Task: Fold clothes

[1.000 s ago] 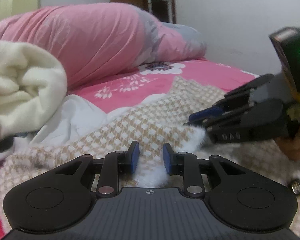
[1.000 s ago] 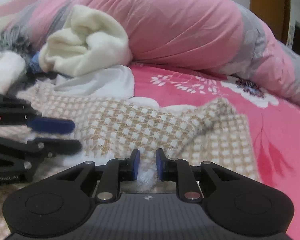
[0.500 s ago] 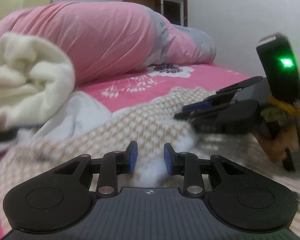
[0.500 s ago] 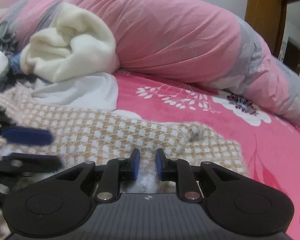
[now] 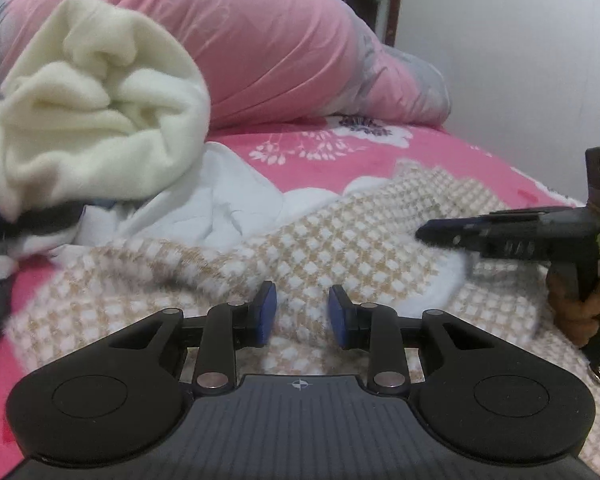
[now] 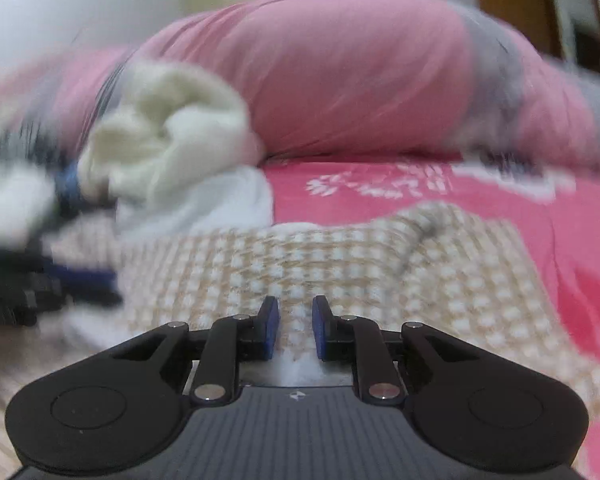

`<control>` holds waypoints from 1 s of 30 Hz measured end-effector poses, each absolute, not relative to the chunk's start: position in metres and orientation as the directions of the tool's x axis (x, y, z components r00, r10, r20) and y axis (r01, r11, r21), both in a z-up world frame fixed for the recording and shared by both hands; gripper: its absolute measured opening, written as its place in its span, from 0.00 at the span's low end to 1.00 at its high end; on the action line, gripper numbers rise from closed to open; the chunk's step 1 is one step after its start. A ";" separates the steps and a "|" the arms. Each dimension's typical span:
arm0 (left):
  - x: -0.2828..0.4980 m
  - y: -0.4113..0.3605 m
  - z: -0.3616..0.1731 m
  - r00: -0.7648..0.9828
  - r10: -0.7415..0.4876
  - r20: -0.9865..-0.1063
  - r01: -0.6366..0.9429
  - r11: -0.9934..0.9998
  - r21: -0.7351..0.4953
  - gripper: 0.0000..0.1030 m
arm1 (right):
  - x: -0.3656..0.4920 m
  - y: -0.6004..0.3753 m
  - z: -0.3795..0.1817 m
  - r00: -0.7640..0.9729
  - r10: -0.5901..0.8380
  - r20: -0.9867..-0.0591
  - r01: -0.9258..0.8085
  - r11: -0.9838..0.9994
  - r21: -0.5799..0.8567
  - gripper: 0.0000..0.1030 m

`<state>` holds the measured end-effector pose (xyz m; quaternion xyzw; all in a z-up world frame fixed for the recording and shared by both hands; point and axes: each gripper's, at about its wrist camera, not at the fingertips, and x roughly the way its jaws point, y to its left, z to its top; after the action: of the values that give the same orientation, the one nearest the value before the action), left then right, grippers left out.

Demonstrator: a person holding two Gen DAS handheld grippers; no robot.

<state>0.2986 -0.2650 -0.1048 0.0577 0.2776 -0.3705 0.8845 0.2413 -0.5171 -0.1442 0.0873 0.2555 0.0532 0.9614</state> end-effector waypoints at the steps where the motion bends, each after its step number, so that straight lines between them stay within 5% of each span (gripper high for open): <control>1: 0.298 -0.265 -0.105 0.572 -0.623 -0.533 0.690 0.717 -0.098 0.29 | 0.241 -0.522 -0.145 0.863 0.156 -0.480 -0.052 0.974 0.221 0.16; 9: 0.266 -0.254 -0.106 0.635 -0.561 -0.531 0.686 0.726 0.052 0.29 | 0.224 -0.522 -0.141 0.868 0.112 -0.484 -0.022 0.982 0.187 0.16; 22: 0.234 -0.279 -0.071 0.656 -0.618 -0.433 0.710 0.700 0.076 0.30 | 0.194 -0.507 -0.117 0.923 0.125 -0.363 -0.058 0.980 0.191 0.18; 25: 0.243 -0.307 -0.097 0.609 -0.566 -0.555 0.723 0.684 0.096 0.30 | 0.203 -0.492 -0.124 0.893 0.109 -0.437 -0.065 0.991 0.114 0.19; 27: 0.241 -0.307 -0.107 0.615 -0.566 -0.549 0.717 0.692 0.089 0.30 | 0.214 -0.484 -0.139 0.856 0.078 -0.511 -0.054 0.997 0.062 0.20; 30: 0.240 -0.304 -0.105 0.614 -0.565 -0.551 0.710 0.701 0.071 0.30 | 0.214 -0.489 -0.140 0.859 0.100 -0.503 -0.059 0.994 0.097 0.20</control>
<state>0.2395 -0.3039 -0.1053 0.1428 0.2531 -0.3594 0.8868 0.2140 -0.4892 -0.1404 0.0389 0.2625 0.0415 0.9632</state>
